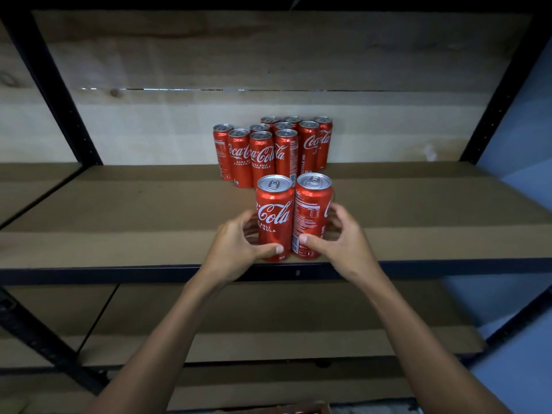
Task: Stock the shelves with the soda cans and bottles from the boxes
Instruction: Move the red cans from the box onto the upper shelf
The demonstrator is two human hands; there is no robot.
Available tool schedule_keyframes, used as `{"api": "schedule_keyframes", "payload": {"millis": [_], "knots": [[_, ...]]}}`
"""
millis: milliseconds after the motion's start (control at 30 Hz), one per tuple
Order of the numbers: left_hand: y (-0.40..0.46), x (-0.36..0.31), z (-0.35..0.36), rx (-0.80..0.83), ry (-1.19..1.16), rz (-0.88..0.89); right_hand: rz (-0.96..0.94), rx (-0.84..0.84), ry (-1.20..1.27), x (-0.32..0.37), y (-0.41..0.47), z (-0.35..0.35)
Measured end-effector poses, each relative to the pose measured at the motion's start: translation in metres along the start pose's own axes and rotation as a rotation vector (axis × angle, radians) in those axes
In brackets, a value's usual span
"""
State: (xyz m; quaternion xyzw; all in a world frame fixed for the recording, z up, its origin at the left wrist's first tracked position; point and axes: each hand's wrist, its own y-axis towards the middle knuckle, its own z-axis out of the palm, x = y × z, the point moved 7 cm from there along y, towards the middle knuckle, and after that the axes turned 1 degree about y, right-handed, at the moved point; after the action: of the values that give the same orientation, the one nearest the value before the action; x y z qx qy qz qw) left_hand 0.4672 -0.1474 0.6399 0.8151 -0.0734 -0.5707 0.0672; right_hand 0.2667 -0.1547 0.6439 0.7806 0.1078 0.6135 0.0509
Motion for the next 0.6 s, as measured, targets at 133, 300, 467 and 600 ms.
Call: {"api": "schedule_keyframes", "payload": {"millis": [133,300,467,600], "knots": [[0.006,0.008,0.003,-0.021,-0.004,-0.03,-0.001,-0.031,0.015,-0.012,0.0,-0.002],[0.034,0.008,0.019,-0.088,0.023,-0.014,0.006,-0.055,0.031,-0.016,0.018,-0.014],[0.076,0.002,0.044,-0.133,0.074,-0.01,0.024,-0.103,0.027,-0.027,0.056,-0.036],[0.115,0.008,0.067,-0.148,0.111,-0.044,0.044,-0.165,0.108,-0.041,0.091,-0.051]]}}
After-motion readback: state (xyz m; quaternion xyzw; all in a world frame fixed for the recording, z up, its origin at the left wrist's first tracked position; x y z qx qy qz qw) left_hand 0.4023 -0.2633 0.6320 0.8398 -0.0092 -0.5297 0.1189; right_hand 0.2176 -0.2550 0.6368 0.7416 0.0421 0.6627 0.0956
